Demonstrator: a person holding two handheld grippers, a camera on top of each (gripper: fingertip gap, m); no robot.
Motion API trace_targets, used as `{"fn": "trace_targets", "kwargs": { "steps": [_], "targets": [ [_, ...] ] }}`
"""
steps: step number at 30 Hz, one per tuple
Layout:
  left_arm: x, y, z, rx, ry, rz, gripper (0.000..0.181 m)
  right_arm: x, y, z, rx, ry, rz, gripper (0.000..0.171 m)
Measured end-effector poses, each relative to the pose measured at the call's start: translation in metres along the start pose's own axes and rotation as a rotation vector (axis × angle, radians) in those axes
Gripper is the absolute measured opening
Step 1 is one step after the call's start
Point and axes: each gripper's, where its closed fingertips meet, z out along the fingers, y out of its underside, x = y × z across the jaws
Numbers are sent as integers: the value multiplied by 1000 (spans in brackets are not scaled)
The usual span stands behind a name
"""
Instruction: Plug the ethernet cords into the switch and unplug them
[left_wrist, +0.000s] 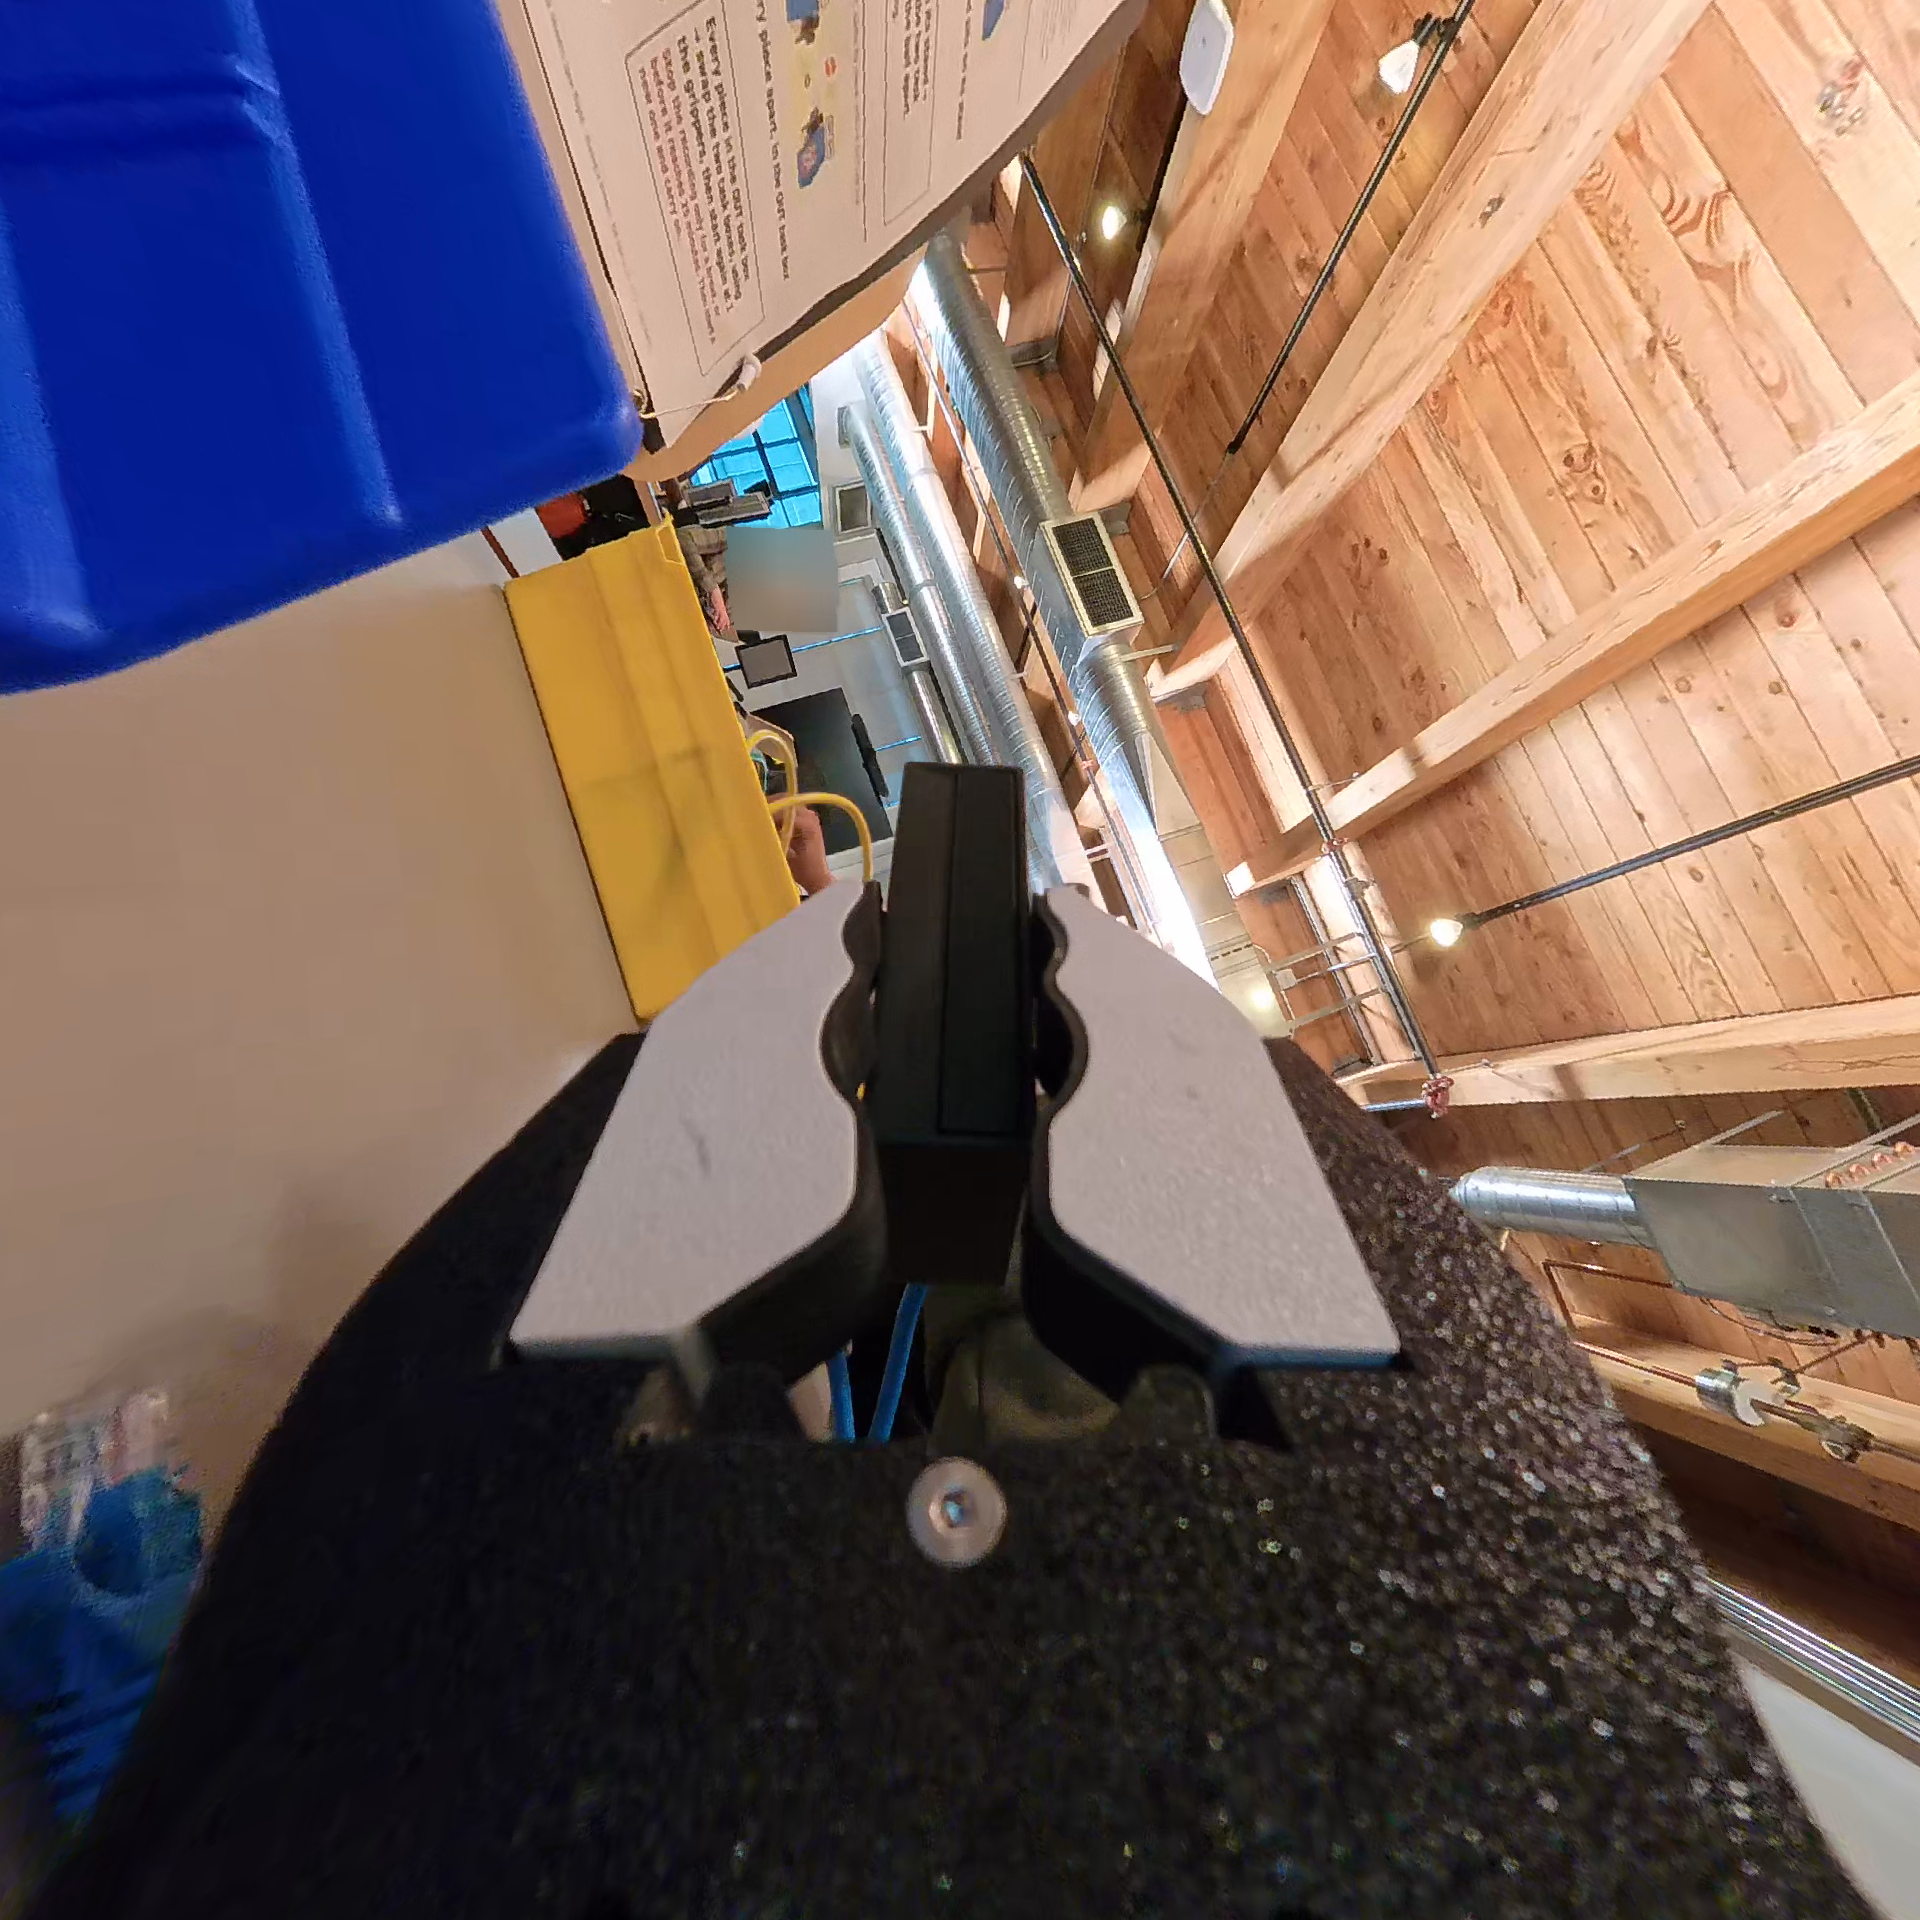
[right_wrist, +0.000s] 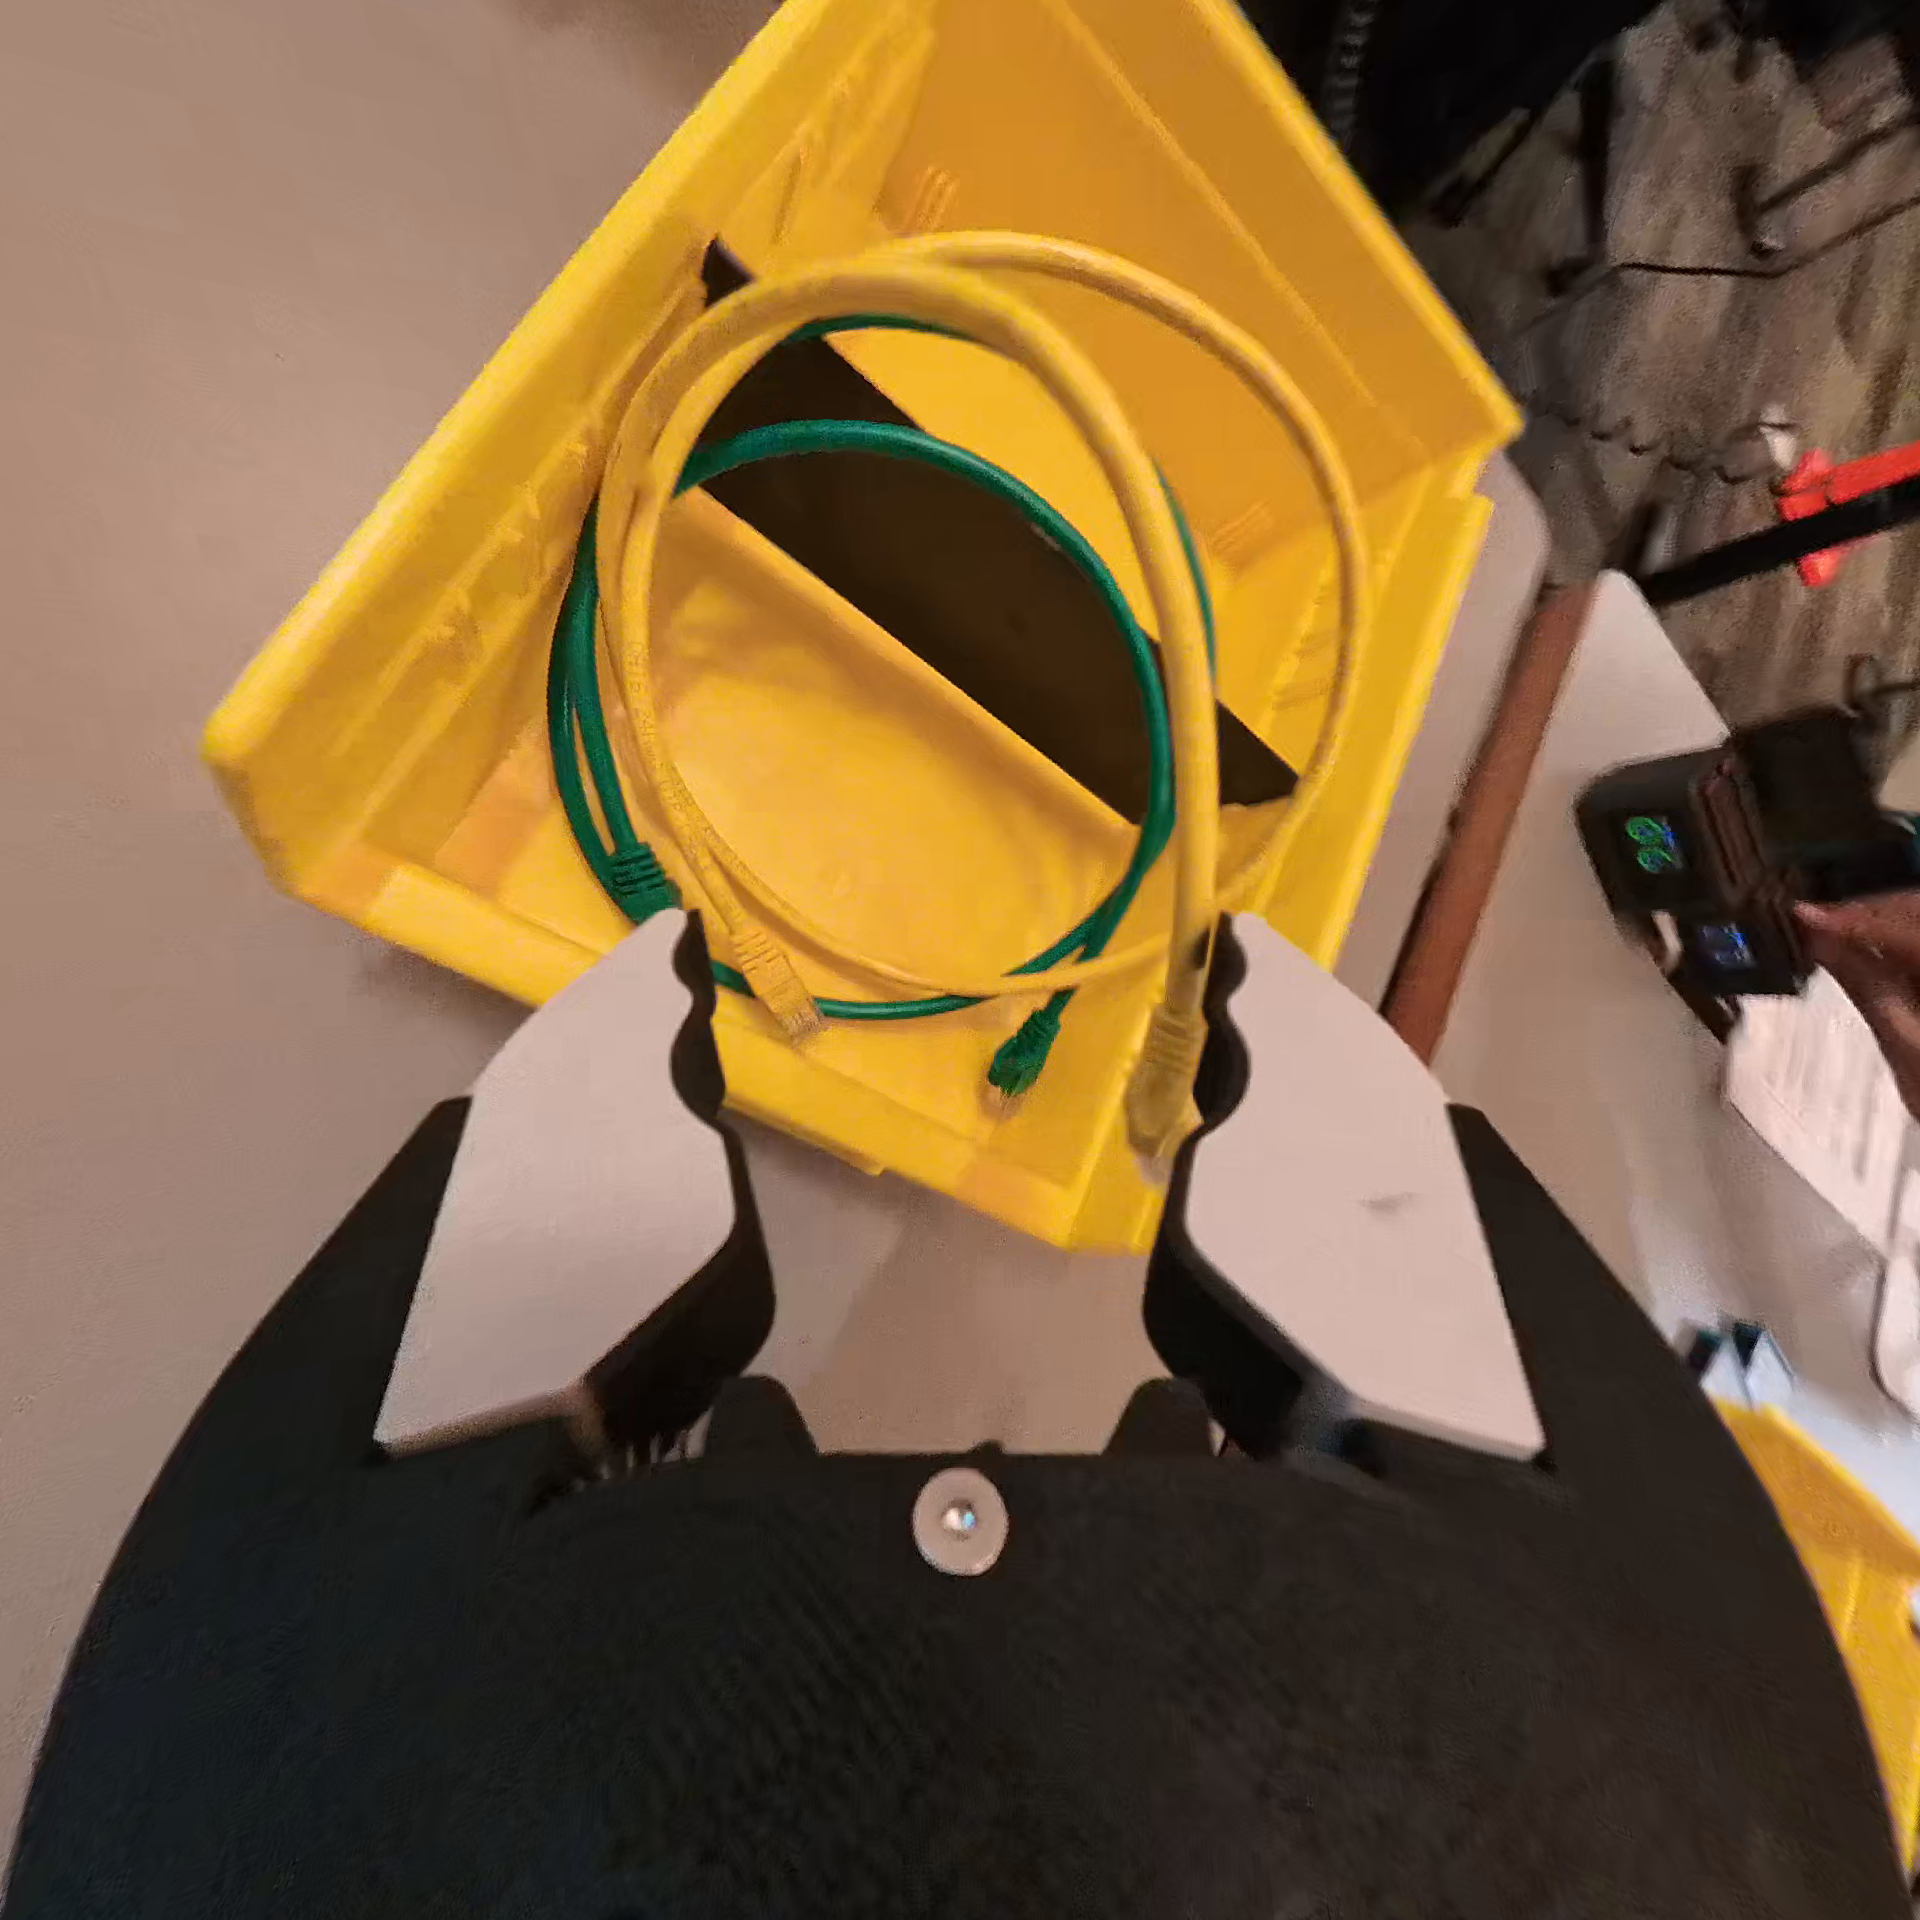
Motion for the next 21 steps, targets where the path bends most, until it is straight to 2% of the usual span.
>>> {"fn": "trace_targets", "kwargs": {
  "steps": [4,5,7,10,12,14,16,21],
  "targets": [
    [-3,2,0,-4,-14,8,27,-22,-19,-65,175,123,104,101],
    [-4,3,1,-6,-17,10,26,-42,-30,-82,250,94,133,102],
    [-4,5,2,-9,-21,15,26,-106,-58,-111,421,-83,156,100],
    [-4,7,3,-15,-25,23,26,-201,-98,-145,657,-286,111,87],
    [-5,8,4,-12,-33,29,26,-240,-116,-144,701,-325,81,75],
    [-2,10,5,-16,-29,40,26,-273,-129,-137,703,-373,-10,76],
    [1,10,6,-16,-26,45,26,-296,-140,-130,729,-396,-76,67],
    [12,13,7,-30,1,57,27,-321,-149,-108,747,-274,-222,28]
  ]
}}
